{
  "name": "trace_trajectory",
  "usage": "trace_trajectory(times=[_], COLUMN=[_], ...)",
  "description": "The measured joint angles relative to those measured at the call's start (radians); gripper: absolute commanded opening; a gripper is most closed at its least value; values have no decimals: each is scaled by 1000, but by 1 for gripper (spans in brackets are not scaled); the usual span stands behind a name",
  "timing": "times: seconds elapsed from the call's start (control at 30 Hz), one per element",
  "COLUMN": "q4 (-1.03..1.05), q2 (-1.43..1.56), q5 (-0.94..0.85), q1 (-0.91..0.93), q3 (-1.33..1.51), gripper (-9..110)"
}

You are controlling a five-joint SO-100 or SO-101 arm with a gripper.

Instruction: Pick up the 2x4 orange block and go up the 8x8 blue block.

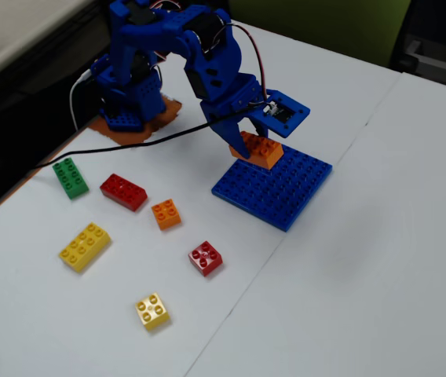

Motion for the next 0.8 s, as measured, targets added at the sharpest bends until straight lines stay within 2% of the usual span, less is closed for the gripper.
trace_trajectory(times=[0.8], q4=[0], q2=[-94], q5=[51], q1=[-60], q3=[-18], gripper=[0])
